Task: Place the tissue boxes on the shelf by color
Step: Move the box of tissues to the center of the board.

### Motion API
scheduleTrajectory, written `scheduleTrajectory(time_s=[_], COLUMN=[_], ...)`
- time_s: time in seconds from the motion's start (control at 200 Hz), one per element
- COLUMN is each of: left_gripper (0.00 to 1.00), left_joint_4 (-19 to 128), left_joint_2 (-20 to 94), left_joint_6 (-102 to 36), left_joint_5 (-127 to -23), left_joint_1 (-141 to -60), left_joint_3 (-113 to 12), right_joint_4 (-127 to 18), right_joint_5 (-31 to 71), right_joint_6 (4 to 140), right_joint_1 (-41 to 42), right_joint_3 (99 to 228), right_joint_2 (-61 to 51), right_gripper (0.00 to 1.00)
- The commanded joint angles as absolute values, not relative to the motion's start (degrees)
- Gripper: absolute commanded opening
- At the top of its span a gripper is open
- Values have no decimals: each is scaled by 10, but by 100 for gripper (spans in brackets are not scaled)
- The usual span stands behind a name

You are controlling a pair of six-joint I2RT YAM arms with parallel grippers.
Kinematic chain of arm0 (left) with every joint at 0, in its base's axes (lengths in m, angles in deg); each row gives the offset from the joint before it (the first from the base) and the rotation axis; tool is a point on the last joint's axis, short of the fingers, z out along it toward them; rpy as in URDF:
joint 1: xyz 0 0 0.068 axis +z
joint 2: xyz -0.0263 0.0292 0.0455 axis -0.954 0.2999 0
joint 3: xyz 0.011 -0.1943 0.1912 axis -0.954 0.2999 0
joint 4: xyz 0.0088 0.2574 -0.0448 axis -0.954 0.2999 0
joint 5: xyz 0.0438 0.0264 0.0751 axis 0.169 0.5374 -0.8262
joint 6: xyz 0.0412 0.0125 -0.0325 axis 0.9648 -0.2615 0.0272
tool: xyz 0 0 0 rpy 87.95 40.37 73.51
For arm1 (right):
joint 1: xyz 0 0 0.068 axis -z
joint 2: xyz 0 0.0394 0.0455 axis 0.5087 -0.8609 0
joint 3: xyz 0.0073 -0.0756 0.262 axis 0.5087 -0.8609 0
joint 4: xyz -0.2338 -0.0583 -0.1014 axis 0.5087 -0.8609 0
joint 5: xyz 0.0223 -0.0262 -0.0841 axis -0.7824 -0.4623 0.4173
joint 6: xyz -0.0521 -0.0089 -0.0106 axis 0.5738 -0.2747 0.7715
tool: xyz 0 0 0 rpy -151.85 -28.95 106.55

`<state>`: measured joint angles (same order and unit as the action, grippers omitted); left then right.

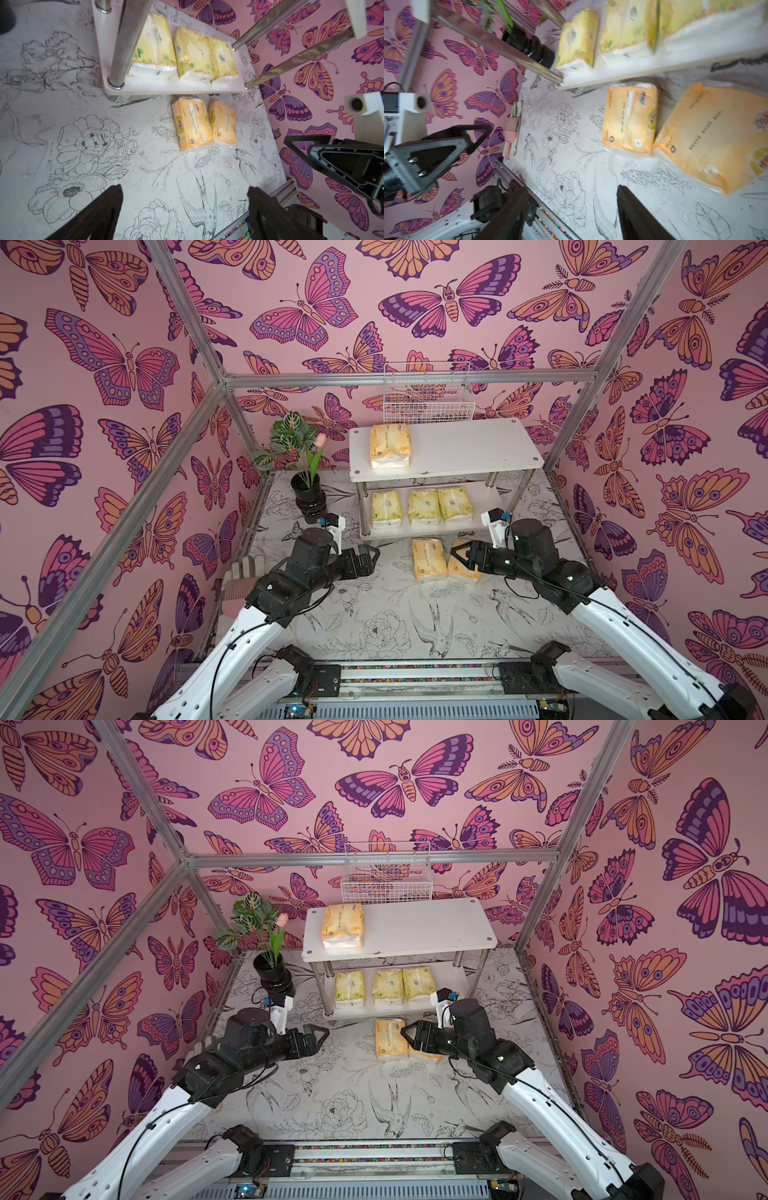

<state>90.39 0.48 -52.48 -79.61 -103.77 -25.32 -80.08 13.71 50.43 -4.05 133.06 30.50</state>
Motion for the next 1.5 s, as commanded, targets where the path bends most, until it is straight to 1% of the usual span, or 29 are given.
scheduleTrajectory(time_s=[0.0,0.25,0.511,0.681,0.871,1.107,1.182,1.202,1.287,1.492], left_gripper=[100,99,99,99,99,100,99,100,99,100], left_joint_4=[860,787,753,746,746,746,746,746,746,747], left_joint_2=[-9,-15,-5,0,-6,-9,-13,-13,-18,-33], left_joint_6=[-566,-599,-608,-611,-610,-611,-610,-610,-609,-614], left_joint_5=[-837,-881,-891,-890,-890,-889,-888,-888,-888,-887], left_joint_1=[-1062,-1109,-1123,-1124,-1125,-1125,-1125,-1125,-1126,-1125], left_joint_3=[-202,-110,-69,-60,-54,-51,-51,-51,-50,-46], right_joint_4=[-761,-701,-625,-576,-552,-546,-539,-538,-533,-523], right_joint_5=[185,216,230,247,266,278,280,281,283,272], right_joint_6=[504,505,511,527,551,558,557,556,556,555], right_joint_1=[-46,-49,-56,-57,-57,-57,-57,-58,-57,-61], right_joint_3=[1293,1243,1250,1276,1315,1360,1364,1365,1372,1376], right_joint_2=[313,270,166,84,12,-57,-66,-85,-107,-138], right_gripper=[71,72,73,73,73,72,72,72,72,72])
